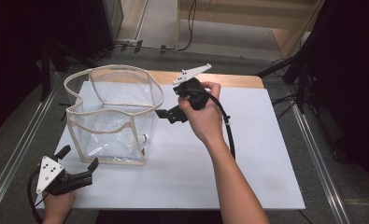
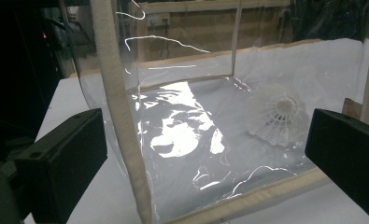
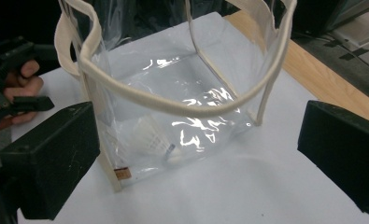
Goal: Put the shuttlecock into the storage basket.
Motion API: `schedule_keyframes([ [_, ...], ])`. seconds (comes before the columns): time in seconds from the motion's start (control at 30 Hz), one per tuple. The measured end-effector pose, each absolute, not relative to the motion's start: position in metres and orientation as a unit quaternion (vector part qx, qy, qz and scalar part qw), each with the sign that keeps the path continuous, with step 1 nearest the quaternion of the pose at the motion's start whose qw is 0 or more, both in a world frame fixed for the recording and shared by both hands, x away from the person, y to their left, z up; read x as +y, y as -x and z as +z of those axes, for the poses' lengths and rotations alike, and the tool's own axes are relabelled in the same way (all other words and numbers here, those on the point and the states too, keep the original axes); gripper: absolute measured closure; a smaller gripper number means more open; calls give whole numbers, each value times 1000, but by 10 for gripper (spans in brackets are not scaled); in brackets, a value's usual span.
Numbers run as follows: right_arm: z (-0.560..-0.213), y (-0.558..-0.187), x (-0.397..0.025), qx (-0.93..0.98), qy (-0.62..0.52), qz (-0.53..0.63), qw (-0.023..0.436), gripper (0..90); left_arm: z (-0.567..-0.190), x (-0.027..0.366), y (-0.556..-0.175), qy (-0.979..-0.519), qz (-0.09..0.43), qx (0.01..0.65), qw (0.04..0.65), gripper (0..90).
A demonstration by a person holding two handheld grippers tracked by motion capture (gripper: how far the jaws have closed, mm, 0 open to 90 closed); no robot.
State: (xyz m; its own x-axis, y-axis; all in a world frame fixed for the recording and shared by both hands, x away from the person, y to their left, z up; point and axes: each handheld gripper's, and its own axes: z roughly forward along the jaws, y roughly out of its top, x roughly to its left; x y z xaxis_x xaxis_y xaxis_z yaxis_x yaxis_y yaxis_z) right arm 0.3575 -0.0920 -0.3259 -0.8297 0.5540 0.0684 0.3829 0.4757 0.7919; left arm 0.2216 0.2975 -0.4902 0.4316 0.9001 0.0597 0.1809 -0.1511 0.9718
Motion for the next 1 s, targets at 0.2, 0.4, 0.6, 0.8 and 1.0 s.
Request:
schedule_keyframes([
  [0.2,-332,-346,-105,845,-280,443,109,0,-490,297,-221,-674,351,401,511,0],
  [0.4,-342,-331,-119,839,-286,446,123,0,-490,297,-221,-673,351,401,513,0],
  [0.6,-352,-323,-127,837,-285,450,126,0,-490,297,-221,-673,350,401,514,0],
  [0.8,-363,-319,-132,835,-287,452,128,0,-490,297,-221,-673,350,401,513,0],
  [1.0,-378,-315,-141,831,-293,455,127,0,-491,297,-221,-674,351,401,512,0],
])
